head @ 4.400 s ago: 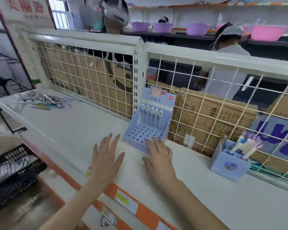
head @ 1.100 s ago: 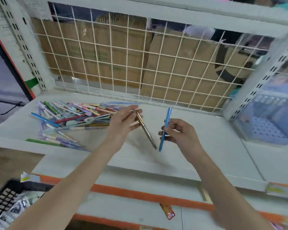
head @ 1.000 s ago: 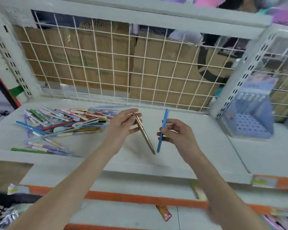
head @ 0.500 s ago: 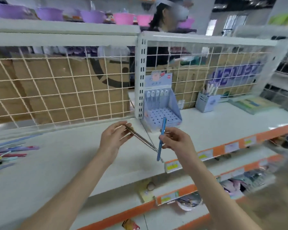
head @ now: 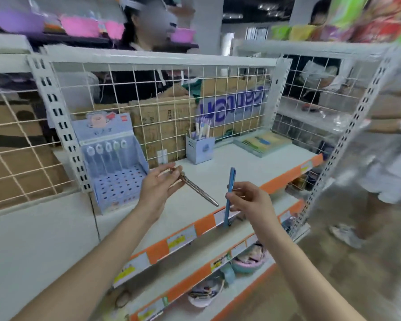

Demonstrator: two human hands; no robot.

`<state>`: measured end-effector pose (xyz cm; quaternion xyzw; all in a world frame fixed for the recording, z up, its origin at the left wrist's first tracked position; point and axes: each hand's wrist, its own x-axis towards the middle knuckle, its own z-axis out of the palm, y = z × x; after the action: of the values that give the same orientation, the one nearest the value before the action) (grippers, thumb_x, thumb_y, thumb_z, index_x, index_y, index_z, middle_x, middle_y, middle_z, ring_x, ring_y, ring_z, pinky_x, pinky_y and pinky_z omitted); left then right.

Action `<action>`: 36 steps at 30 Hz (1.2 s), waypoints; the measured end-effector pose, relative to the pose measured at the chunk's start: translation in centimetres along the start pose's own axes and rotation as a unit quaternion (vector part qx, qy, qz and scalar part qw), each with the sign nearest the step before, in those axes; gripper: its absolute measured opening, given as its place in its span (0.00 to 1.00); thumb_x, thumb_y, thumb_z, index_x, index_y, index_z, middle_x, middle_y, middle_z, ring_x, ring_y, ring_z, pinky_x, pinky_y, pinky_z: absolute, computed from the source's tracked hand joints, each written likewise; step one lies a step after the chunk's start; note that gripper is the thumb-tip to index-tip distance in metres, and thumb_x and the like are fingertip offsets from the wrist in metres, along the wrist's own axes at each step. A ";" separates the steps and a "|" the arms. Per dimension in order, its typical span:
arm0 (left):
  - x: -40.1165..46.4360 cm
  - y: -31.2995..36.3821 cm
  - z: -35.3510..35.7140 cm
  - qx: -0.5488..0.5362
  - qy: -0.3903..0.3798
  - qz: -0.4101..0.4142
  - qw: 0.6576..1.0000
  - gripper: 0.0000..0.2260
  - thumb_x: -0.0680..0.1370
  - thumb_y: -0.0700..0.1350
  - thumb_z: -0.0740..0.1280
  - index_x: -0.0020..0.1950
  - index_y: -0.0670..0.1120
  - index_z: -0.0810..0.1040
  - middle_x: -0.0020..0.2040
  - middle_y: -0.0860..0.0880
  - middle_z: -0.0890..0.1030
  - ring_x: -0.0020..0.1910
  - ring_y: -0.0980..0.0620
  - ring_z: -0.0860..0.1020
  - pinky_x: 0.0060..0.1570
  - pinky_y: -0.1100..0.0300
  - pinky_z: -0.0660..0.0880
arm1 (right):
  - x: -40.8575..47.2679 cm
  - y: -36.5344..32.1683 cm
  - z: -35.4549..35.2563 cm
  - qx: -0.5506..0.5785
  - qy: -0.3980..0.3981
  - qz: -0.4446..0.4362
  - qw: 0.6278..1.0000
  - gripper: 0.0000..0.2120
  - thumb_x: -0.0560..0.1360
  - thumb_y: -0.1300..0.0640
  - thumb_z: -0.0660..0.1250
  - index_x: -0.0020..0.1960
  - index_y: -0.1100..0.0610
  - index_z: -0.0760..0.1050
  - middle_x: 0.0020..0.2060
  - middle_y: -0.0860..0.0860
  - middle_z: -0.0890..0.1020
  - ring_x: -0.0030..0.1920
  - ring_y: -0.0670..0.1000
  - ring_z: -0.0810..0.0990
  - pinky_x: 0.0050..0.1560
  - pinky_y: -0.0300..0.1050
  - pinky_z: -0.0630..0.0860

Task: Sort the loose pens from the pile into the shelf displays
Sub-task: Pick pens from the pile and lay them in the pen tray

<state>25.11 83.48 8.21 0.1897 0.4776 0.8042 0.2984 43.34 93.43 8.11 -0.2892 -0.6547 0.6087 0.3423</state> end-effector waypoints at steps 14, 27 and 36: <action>16.9 0.7 3.3 0.126 0.144 0.167 0.967 0.09 0.74 0.33 0.68 0.50 0.45 0.76 0.44 0.48 0.79 0.49 0.46 0.80 0.50 0.54 0.79 | 13.2 1.1 -1.2 0.002 0.027 0.001 1.000 0.07 0.72 0.68 0.69 0.49 0.60 0.78 0.37 0.56 0.80 0.35 0.46 0.81 0.37 0.39 0.79; 29.5 -1.0 6.3 0.298 0.048 0.234 0.924 0.11 0.74 0.34 0.69 0.50 0.49 0.75 0.46 0.53 0.79 0.44 0.55 0.79 0.49 0.63 0.75 | 26.6 0.0 -3.3 -0.020 0.029 0.007 0.999 0.08 0.72 0.67 0.69 0.48 0.57 0.76 0.42 0.61 0.82 0.41 0.53 0.82 0.39 0.40 0.81; 31.1 -2.0 6.2 0.475 -0.074 0.228 0.847 0.09 0.74 0.36 0.69 0.53 0.45 0.79 0.48 0.49 0.81 0.45 0.60 0.78 0.49 0.76 0.72 | 30.8 2.2 -3.8 -0.012 0.027 0.026 0.999 0.08 0.72 0.69 0.68 0.50 0.61 0.76 0.39 0.58 0.82 0.39 0.50 0.82 0.37 0.38 0.80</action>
<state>6.08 108.83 9.96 0.4708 0.7209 0.5083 0.0144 27.91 120.38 8.98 -0.3268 -0.6448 0.6013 0.3404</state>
